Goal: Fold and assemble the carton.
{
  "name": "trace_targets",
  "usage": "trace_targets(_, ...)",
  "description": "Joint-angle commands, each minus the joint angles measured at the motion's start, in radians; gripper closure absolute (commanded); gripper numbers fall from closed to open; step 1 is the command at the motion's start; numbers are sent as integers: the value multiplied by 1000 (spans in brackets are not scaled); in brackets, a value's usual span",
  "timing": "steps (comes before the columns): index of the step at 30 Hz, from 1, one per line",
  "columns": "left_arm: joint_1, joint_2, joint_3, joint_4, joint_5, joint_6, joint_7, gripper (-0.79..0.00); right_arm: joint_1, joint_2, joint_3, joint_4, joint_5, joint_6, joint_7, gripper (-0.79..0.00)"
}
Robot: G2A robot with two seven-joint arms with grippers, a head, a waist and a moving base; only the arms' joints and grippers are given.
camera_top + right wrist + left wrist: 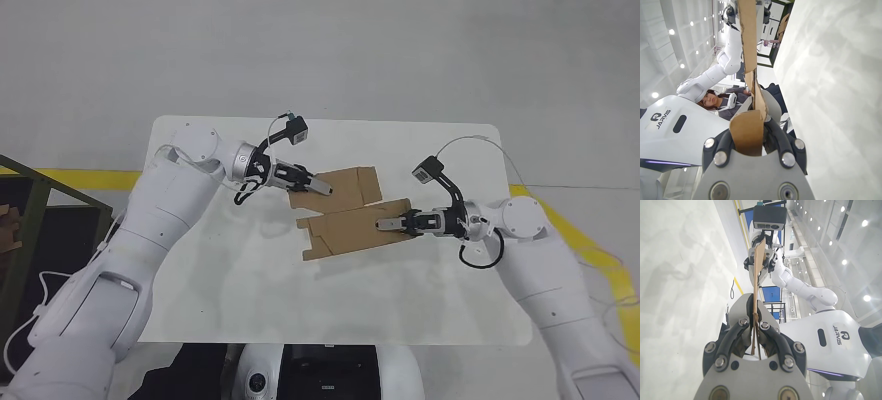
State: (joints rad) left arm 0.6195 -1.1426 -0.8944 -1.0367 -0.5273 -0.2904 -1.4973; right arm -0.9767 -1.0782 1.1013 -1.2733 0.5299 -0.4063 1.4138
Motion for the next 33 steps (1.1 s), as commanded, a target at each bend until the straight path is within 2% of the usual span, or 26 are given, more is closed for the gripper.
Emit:
trace_targets(1, 2, 0, -3, -3, -3, -1, 0, 0, 3, 1, -2, 0, 1, 1, 1, 0)
trace_targets(2, 3, 1, -5, -5, -3, -1, 0, -117, 4, 2, -3, 0, 3, 1, 1, 0)
trace_targets(5, 6, 2, -11, -13, -3, -4, 0, -776, 6, 4, -5, 2, 5, 1, 1, 0)
trace_targets(15, 28, 13, -49, 0, -27, -1, -11, -785, -11, 21, 44, 8, 6, -21, -21, 0)
trace_targets(33, 34, 18, -70, -50, -43, 25, -35, -785, -57, 36, 58, -36, -116, 35, -119, 0)
